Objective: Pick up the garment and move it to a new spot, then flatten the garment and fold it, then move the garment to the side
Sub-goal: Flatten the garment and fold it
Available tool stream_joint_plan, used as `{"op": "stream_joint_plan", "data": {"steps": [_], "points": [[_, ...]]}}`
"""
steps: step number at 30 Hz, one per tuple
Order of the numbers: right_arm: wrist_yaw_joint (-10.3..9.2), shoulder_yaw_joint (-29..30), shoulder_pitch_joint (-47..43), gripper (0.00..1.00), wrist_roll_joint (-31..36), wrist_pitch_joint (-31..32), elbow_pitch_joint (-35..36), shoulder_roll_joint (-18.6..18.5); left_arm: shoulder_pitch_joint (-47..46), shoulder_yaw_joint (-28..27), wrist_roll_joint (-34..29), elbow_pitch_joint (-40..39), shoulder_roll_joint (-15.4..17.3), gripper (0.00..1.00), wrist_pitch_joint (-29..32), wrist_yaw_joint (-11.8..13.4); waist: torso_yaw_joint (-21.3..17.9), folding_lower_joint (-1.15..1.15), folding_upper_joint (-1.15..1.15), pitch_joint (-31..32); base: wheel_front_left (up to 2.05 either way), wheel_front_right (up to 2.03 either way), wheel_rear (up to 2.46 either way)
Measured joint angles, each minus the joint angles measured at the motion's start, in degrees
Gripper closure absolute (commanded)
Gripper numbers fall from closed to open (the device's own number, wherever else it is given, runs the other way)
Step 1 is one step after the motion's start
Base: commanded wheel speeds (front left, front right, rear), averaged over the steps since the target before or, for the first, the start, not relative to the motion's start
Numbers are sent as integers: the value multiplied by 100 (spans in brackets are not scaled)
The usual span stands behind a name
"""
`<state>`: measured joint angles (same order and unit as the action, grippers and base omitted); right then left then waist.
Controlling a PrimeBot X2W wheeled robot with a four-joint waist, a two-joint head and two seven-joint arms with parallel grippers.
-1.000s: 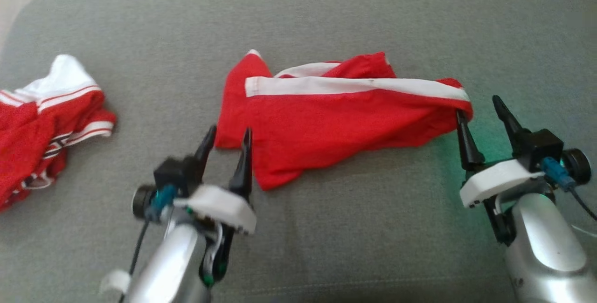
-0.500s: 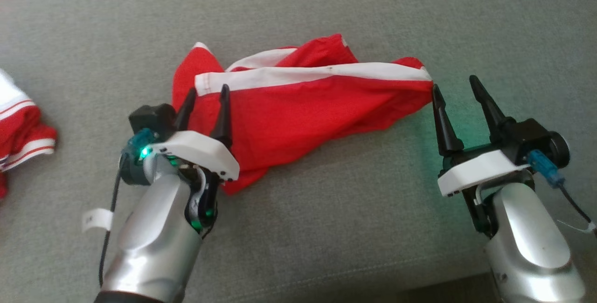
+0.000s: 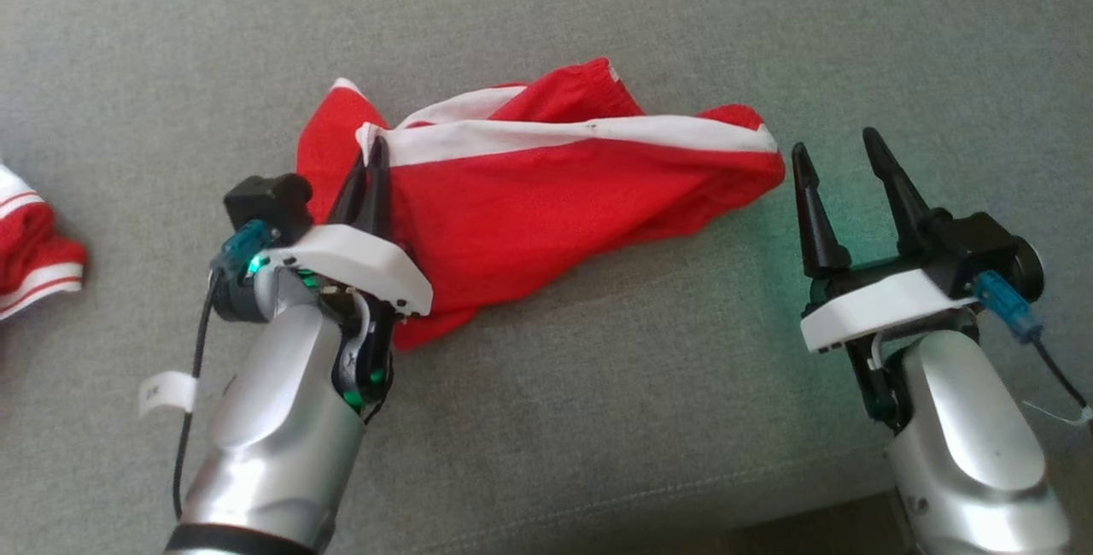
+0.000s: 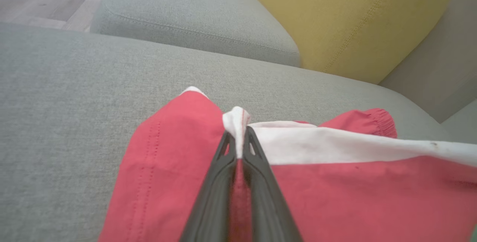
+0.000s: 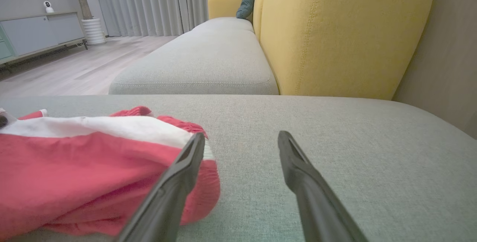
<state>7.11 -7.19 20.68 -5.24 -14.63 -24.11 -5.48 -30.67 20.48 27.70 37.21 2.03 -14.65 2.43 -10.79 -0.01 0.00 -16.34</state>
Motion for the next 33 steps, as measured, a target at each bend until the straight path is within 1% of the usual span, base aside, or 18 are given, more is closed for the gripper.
{"op": "stream_joint_plan", "data": {"steps": [3, 6, 9, 13, 20, 27, 28, 29, 31, 33], "points": [[0, 56, -9, 0, -27, 0, -5, 9, 21, 60, -85, -74, -1, 100, 0, 1, 31, 0, 0, 92, 0, 0, 0], [0, 171, -27, 0, -40, 0, -44, 22, 172, 99, -148, -314, -8, 100, 0, 0, 95, 0, 0, 239, 0, 0, 0], [0, 250, -88, 0, -129, 0, -67, 40, 533, 101, -232, -542, -7, 100, 0, 7, 176, 1, 0, 429, 0, 0, 0], [0, 320, -383, 0, -191, 0, -120, 109, 1115, 91, -347, -692, -3, 100, 0, 9, 300, 1, 0, 703, 0, 0, 0], [0, 310, -620, 0, -271, 0, -241, 123, 1767, -37, -445, -689, 18, 100, 0, 8, 494, 1, 0, 1030, 0, 0, 0], [0, 204, -639, 0, -303, 0, -274, 134, 2094, -125, -527, -612, 24, 100, 1, 8, 471, 1, 0, 1160, 0, 0, 0], [0, 191, -646, 0, -337, 0, -286, 134, 2119, -135, -528, -633, 24, 76, 1, 11, 462, 1, 0, 1175, 0, 0, 0], [0, 177, -662, 0, -358, 0, -302, 134, 2135, -153, -549, -666, 23, 0, 1, 36, 456, 1, 0, 1189, 0, 0, 0], [0, 51, -737, 0, -392, 0, -369, 135, 2171, -282, -639, -847, 26, 0, 1, 194, 447, 1, 0, 1213, 0, 0, 0], [0, -60, -728, 0, -477, 0, -416, 141, 2218, -288, -719, -981, 29, 0, 0, 259, 464, 1, 0, 1202, 0, 0, 0]]}}
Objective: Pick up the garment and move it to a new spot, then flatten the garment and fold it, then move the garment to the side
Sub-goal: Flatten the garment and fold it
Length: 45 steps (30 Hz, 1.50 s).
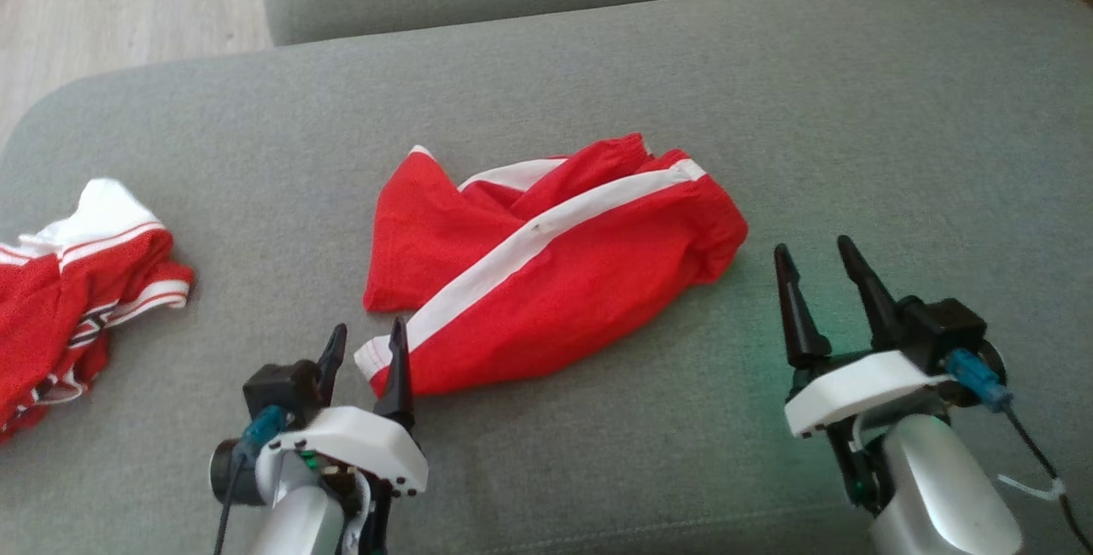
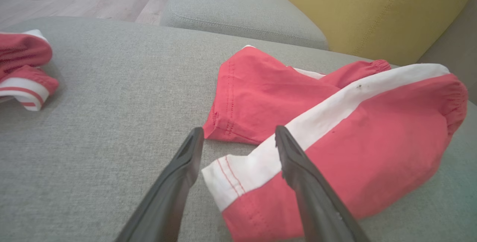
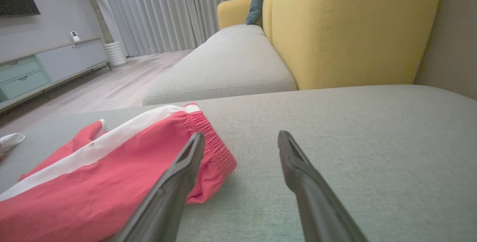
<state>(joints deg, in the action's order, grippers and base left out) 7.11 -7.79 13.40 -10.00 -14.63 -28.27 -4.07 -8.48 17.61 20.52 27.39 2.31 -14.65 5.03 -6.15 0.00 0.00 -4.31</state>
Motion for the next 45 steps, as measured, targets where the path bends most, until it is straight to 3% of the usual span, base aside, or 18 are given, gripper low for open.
{"op": "stream_joint_plan", "data": {"steps": [8, 18, 28, 30, 31, 32, 33, 34, 45], "points": [[0, -347, 615, 0, -591, 0, -531, -11, 30, 241, -35, -283, 1, 0, 0, 44, 347, 0, 0, -134, 0, 0, 0], [0, -744, 1688, 0, -2338, 403, -1486, -409, 16, 457, -36, -366, 12, 0, 1, 103, 903, 0, 0, -415, 0, 0, 0], [-1, -1948, 1796, 0, -3872, 1215, -1082, -1014, 12, 447, -35, -392, 12, 0, 1, 110, 983, 0, 0, -540, 0, 0, 0], [0, -2068, 1790, 24, -3997, 1223, -1012, -1082, 8, 447, -35, -393, 11, 0, 0, 110, 970, 0, 0, -537, 0, 0, 0], [-1, -2173, 1787, 52, -4094, 1221, -947, -1132, 8, 447, -34, -393, 12, 0, 0, 111, 955, 0, 0, -533, 0, 0, 0], [-1, -2264, 1784, 68, -4192, 1221, -903, -1166, 8, 444, -29, -393, 12, 0, 1, 121, 939, 0, 0, -528, 0, 0, 0], [0, -2361, 1781, 91, -4273, 1217, -875, -1198, 8, 444, -25, -393, 11, 0, 1, 147, 920, 0, 0, -523, 0, 0, 0], [0, -2425, 1777, 100, -4333, 1194, -857, -1218, 8, 443, -25, -393, 11, 0, 1, 153, 901, 0, 0, -517, 0, 0, 0], [0, -2693, 1640, 100, -4859, 343, -1035, -1336, 22, 386, -20, -381, 12, 0, 1, 146, 639, 0, 0, -337, 0, 0, 0]]}}
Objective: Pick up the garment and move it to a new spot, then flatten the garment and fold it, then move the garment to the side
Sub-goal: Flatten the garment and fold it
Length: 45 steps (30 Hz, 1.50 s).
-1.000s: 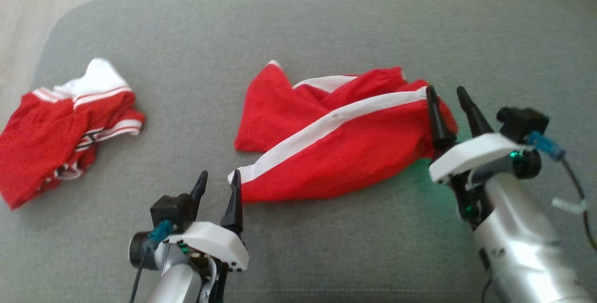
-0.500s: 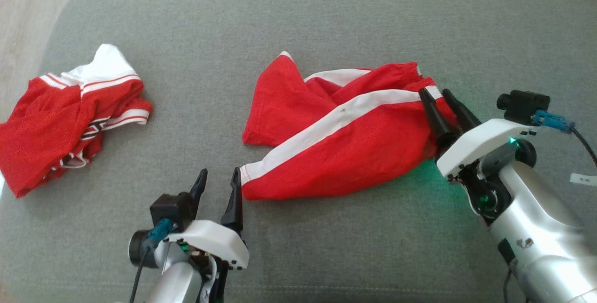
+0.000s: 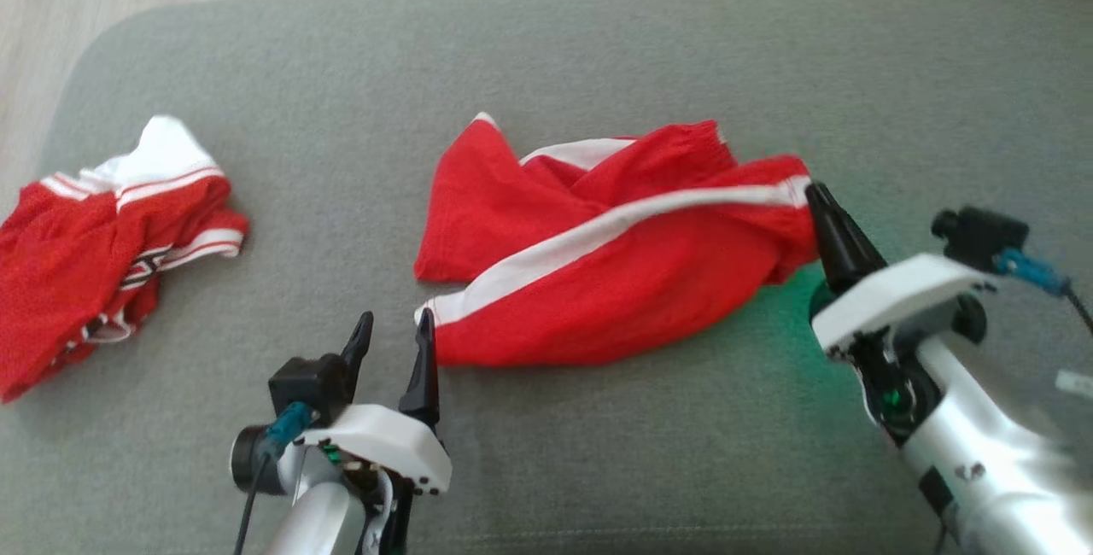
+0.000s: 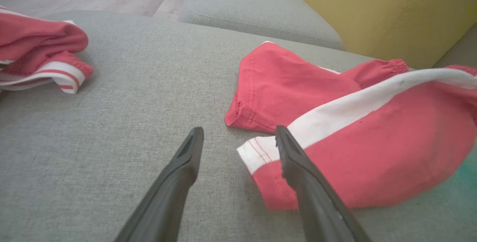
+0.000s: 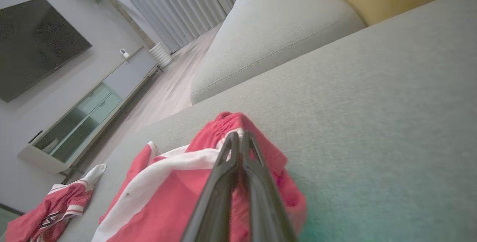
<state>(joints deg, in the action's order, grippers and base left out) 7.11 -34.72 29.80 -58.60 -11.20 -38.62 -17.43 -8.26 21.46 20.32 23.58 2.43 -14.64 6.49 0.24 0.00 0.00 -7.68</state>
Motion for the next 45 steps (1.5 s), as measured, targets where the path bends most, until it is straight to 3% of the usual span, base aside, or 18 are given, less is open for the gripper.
{"op": "stream_joint_plan", "data": {"steps": [11, 17, 31, 37, 45], "points": [[0, 151, -604, 100, -60, -261, -309, -58, 216, 14, 162, 9, 0, 0, 0, -131, -315, 0, 0, 207, 0, 0, 0], [-1, 240, -606, 100, 491, -301, -428, 179, 216, -1, 162, 11, 0, 0, 0, -140, -407, 0, 0, 231, 0, 0, 0], [-1, 1262, -965, 100, 2059, -301, -167, 609, 143, -131, 270, -19, 1, 0, 0, -98, -508, 0, 0, 167, 0, 0, 0], [0, 1502, -970, 100, 2434, -301, -56, 787, -351, -132, 612, 177, -2, 0, -1, -155, -526, 0, 0, 41, 0, 0, 0], [0, 1547, -977, 100, 2541, -301, -11, 925, -1115, 114, 1631, 1417, -14, 0, 0, -356, -593, 0, 0, -106, 0, 0, 0]]}}
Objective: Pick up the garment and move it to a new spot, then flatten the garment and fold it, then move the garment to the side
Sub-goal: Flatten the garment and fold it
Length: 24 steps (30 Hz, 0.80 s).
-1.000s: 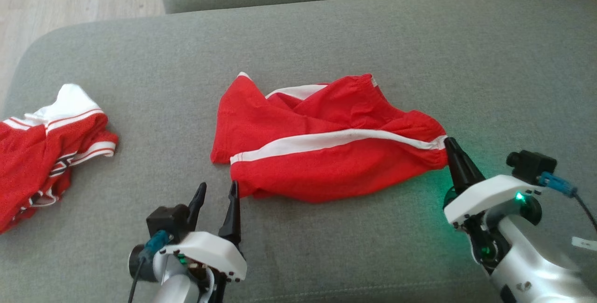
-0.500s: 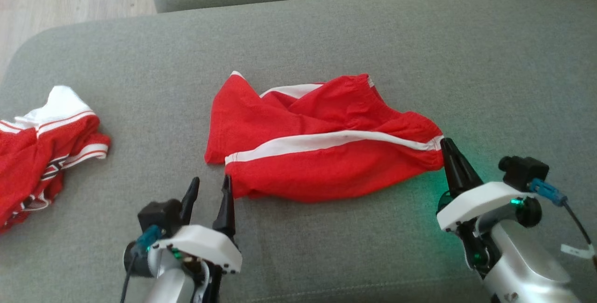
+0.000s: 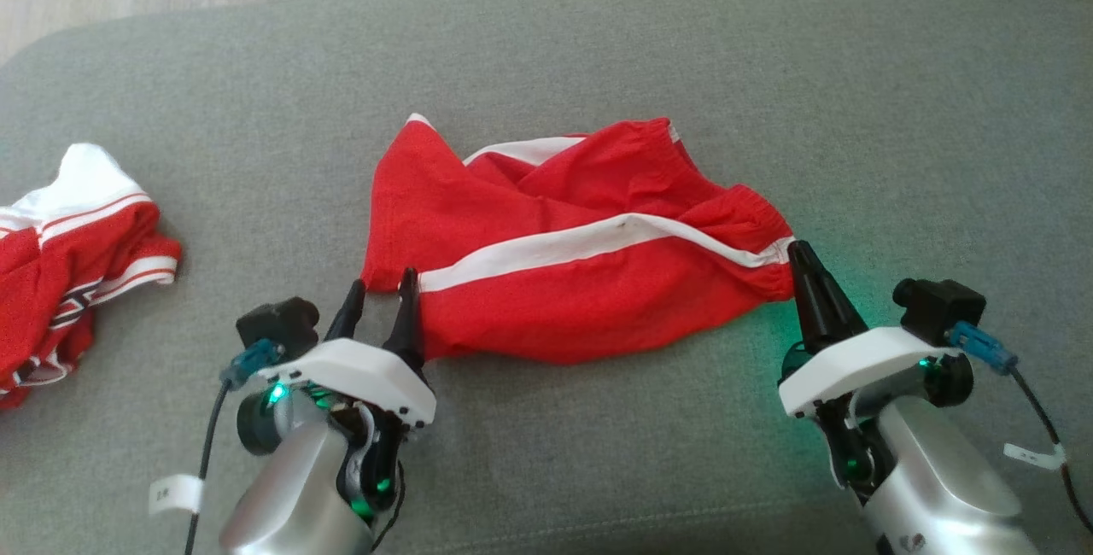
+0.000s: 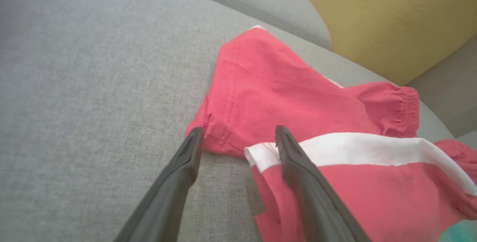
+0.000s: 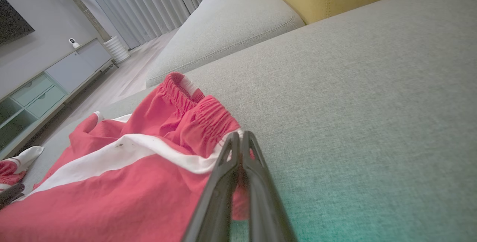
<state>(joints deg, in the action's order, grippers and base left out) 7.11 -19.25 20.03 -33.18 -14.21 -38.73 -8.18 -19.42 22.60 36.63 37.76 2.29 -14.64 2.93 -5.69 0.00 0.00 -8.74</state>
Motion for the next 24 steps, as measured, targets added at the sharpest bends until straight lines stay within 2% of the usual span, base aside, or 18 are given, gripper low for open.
{"op": "stream_joint_plan", "data": {"steps": [12, 24], "points": [[0, 94, 0, 100, 38, 0, 23, 21, -216, 532, 929, 439, -5, 0, 0, -190, -43, 0, 0, -33, 0, 0, 0], [0, 148, -11, 100, 101, 0, 23, 38, -199, 880, 1235, 388, -5, 0, 0, -226, 22, 0, 0, 35, 0, 0, 0]]}}
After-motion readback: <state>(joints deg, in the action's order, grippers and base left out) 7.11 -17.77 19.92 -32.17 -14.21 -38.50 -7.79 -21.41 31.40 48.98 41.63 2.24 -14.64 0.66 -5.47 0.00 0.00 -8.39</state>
